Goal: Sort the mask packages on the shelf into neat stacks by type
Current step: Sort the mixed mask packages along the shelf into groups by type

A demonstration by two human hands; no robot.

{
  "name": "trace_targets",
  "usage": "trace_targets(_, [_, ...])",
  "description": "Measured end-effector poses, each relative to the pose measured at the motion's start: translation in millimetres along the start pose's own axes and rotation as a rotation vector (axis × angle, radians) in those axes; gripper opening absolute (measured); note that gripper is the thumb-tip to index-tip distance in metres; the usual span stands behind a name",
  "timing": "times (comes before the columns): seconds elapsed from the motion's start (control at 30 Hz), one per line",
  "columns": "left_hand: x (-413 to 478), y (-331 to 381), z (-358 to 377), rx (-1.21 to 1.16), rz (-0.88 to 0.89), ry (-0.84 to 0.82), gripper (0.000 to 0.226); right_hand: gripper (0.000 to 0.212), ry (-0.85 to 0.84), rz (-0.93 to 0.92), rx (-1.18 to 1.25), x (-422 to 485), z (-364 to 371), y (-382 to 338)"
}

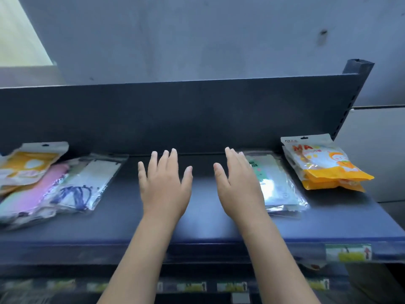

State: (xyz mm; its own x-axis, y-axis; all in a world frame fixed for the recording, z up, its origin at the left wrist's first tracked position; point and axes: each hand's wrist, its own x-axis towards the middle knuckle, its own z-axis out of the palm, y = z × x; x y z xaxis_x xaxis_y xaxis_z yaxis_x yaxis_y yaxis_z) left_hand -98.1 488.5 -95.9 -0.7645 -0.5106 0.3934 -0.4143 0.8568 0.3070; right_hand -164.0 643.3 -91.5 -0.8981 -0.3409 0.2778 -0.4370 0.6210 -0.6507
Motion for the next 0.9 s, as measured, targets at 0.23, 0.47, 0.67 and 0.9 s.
trace_targets(0.23, [25,-120,-42,0.027,-0.005,-0.039,0.066,0.063,-0.026,0.008,0.026,4,93,-101])
trace_targets(0.47, [29,-204,-69,-0.031,-0.026,-0.117,0.078,0.061,-0.105,0.085,0.119,-23,158,-162])
trace_targets(0.67, [25,-246,-80,-0.061,-0.089,-0.119,0.067,0.059,-0.16,0.077,0.088,-26,179,-184])
trace_targets(0.9, [37,-281,-101,-0.058,-0.182,-0.076,0.062,0.051,-0.262,-0.02,0.136,-25,201,-221])
